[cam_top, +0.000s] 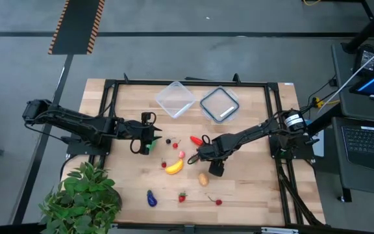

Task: Pick and placing Produce into tupperware
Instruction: Put the lemon into the transparent container

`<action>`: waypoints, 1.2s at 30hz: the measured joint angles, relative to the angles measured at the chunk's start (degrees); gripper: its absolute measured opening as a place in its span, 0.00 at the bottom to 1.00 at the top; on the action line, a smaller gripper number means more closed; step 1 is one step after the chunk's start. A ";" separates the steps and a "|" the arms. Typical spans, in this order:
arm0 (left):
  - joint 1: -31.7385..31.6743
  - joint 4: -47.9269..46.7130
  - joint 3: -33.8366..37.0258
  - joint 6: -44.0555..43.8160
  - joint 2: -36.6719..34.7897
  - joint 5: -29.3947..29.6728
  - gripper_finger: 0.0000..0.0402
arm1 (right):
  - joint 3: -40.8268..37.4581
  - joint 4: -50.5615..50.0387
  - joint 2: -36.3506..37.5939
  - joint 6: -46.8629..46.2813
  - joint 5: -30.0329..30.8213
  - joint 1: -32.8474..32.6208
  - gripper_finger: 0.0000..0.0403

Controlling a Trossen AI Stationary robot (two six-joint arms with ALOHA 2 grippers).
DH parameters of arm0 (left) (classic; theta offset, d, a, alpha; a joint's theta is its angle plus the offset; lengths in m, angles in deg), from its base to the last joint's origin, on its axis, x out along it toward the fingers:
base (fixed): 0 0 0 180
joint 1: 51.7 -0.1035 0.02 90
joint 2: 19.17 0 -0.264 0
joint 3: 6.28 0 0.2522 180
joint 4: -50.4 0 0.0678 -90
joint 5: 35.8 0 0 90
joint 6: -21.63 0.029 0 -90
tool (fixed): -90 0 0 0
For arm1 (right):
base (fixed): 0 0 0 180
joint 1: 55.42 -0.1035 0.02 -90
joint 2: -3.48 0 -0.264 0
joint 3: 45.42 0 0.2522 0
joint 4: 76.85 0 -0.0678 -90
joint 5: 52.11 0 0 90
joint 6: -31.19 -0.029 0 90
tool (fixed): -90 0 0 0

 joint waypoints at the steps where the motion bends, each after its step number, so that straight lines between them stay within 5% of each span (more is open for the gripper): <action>1: -0.01 -0.02 0.00 0.00 0.00 0.00 0.30 | 0.00 0.50 0.00 0.49 0.00 0.00 0.58; 36: 0.01 0.00 0.00 -0.02 0.00 0.02 0.32 | 0.02 -2.36 0.02 6.71 -0.02 0.17 0.58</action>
